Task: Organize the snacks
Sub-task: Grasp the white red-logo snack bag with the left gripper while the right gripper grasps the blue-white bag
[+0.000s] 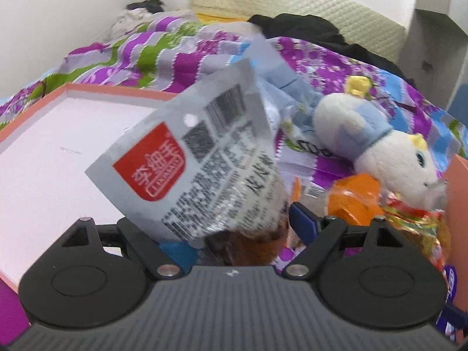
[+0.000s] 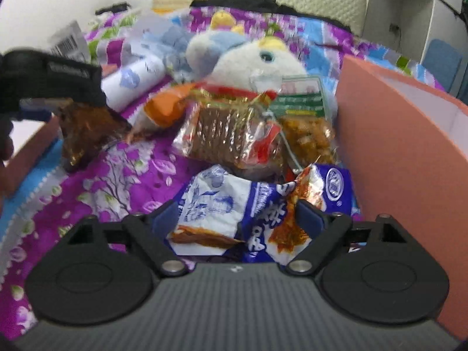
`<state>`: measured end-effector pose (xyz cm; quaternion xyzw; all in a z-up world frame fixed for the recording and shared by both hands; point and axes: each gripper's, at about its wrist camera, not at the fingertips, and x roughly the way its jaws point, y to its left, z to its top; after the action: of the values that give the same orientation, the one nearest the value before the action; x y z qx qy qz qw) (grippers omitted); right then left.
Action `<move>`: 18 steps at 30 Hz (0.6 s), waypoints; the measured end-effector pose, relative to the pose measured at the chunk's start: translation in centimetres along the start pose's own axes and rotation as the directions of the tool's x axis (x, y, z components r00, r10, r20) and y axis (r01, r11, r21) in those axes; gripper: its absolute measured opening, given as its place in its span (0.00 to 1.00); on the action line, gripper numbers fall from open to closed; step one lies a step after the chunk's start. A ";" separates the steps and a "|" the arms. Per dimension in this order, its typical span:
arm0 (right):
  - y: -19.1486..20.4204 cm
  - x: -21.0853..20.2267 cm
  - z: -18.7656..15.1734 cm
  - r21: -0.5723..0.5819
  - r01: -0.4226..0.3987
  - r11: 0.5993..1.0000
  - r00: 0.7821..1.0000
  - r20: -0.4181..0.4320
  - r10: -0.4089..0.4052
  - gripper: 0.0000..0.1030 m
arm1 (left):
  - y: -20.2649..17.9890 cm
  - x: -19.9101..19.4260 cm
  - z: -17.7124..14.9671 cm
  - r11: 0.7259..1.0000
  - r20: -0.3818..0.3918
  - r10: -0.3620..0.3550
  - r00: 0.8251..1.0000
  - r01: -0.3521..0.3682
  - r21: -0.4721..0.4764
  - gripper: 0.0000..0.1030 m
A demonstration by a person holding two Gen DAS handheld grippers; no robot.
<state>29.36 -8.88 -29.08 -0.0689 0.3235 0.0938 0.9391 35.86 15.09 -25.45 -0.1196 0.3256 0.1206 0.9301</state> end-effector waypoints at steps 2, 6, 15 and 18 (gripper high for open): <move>0.0 0.2 0.1 0.001 -0.005 1.000 1.000 0.003 0.005 0.94 | 0.4 0.4 0.2 1.000 0.005 -0.013 1.000 0.013 -0.011 0.79; -0.1 0.5 -0.2 0.002 -0.015 1.000 1.000 0.009 0.015 0.92 | 0.6 0.3 0.2 0.999 0.008 -0.037 0.999 0.037 -0.012 0.64; -1.3 -0.6 0.8 0.059 -0.044 0.997 0.999 0.011 0.043 0.69 | -0.1 -1.9 0.3 0.997 0.015 -0.057 0.998 0.056 0.058 0.47; -1.5 -1.3 0.8 0.068 -0.054 0.996 0.999 0.012 0.053 0.67 | -0.1 -3.2 0.2 0.996 0.004 -0.066 0.998 0.065 0.065 0.46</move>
<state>29.19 -10.36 -27.54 -0.0278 0.3233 0.1082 0.9397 33.56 14.56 -23.29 -0.0997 0.3225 0.0798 0.9379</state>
